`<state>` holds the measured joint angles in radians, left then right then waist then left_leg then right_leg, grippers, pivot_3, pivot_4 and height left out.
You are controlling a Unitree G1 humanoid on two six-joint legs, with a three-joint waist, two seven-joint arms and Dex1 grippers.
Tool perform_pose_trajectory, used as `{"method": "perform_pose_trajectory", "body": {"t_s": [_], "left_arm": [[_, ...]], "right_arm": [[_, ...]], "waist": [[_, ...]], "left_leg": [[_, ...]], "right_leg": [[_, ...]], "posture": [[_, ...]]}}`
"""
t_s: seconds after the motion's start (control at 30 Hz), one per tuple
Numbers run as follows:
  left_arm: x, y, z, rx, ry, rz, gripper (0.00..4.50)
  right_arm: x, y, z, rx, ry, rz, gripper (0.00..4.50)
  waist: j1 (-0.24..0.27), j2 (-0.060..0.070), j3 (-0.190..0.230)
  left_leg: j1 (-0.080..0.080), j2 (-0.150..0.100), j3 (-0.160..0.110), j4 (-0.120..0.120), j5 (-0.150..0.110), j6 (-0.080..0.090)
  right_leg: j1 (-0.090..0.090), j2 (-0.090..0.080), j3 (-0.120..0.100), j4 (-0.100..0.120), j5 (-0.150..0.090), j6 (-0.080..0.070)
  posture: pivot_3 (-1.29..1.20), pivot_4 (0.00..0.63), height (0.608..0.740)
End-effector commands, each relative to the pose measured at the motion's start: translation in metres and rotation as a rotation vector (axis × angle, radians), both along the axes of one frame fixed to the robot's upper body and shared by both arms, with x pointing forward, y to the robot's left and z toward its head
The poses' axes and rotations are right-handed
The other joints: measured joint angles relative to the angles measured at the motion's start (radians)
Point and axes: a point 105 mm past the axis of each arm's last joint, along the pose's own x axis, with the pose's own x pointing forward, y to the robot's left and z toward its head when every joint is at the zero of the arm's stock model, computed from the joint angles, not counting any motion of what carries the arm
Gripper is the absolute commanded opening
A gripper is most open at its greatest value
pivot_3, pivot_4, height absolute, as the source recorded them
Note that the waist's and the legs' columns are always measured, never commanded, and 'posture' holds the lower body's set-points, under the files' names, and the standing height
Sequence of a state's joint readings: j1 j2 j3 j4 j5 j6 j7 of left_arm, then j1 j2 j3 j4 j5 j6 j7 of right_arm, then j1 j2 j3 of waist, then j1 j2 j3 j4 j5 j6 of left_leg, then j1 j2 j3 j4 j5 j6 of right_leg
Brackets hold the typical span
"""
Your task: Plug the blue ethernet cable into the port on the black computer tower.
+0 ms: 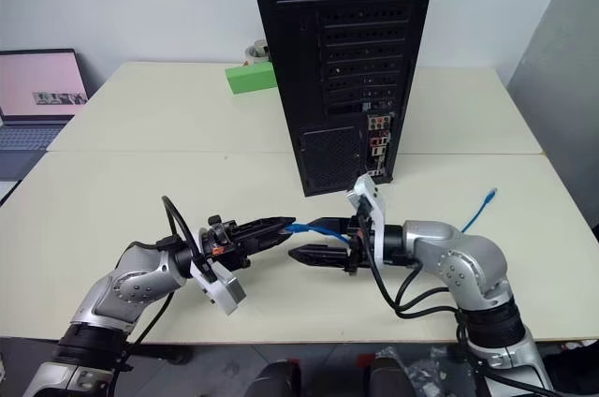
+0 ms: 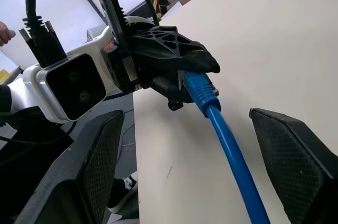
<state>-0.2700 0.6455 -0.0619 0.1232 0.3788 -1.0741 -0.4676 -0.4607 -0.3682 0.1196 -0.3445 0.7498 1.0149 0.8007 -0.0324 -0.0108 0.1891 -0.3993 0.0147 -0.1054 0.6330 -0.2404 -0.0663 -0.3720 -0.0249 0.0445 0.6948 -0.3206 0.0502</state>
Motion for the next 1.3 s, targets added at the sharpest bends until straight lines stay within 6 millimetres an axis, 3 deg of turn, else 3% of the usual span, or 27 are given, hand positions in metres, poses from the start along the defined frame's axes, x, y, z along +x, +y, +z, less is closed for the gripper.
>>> {"method": "perform_pose_trajectory", "body": {"t_s": [0.03, 0.23, 0.53, 0.63, 1.13, 1.3], "left_arm": [[-0.006, -0.003, 0.008, -0.002, -0.046, -0.023, 0.28], [-0.009, -0.001, 0.005, 0.002, -0.04, -0.019, 0.28], [-0.01, -0.002, 0.008, -0.01, -0.076, -0.009, 0.28], [-0.01, -0.002, 0.008, -0.008, -0.086, -0.01, 0.28], [-0.012, -0.001, 0.008, -0.012, -0.105, -0.011, 0.28], [-0.01, -0.001, 0.015, -0.073, -0.112, 0.0, 0.28]], "right_arm": [[-0.001, 0.002, 0.013, 0.04, -0.031, 0.015, 3.65], [0.003, 0.001, 0.02, 0.062, -0.1, -0.011, 3.65], [-0.002, 0.006, 0.012, 0.063, -0.124, 0.01, 3.65], [-0.001, 0.005, 0.009, 0.058, -0.123, 0.008, 3.24], [-0.002, 0.004, 0.01, 0.074, -0.087, 0.018, 0.05], [0.0, 0.002, 0.014, 0.087, -0.02, 0.036, 0.02]], "waist": [[0.0, 0.0, 0.0], [-0.001, 0.0, 0.0], [0.0, 0.0, 0.0], [0.0, 0.0, 0.0], [0.0, 0.0, 0.0], [0.0, 0.0, 0.0]], "left_leg": [[0.0, 0.0, 0.0, 0.0, 0.0, 0.0], [0.0, 0.0, 0.0, 0.0, 0.0, 0.0], [0.0, 0.0, 0.0, 0.0, 0.0, 0.0], [0.0, 0.0, 0.0, 0.0, 0.0, 0.0], [0.0, 0.0, 0.0, 0.0, 0.0, 0.0], [0.0, 0.0, 0.0, 0.0, 0.0, 0.0]], "right_leg": [[0.0, 0.0, 0.0, 0.0, 0.0, 0.0], [0.0, 0.0, 0.0, 0.0, 0.0, 0.0], [0.0, 0.0, 0.0, 0.0, 0.0, 0.0], [0.0, 0.0, 0.0, 0.0, 0.0, 0.0], [0.0, 0.0, 0.0, 0.001, 0.0, 0.0], [0.0, 0.0, 0.0, 0.001, 0.0, 0.0]], "posture": [[0.0, 0.15, 0.74], [0.0, 0.15, 0.74], [0.0, 0.15, 0.74], [0.0, 0.15, 0.74], [0.0, 0.15, 0.74], [0.0, 0.15, 0.74]]}}
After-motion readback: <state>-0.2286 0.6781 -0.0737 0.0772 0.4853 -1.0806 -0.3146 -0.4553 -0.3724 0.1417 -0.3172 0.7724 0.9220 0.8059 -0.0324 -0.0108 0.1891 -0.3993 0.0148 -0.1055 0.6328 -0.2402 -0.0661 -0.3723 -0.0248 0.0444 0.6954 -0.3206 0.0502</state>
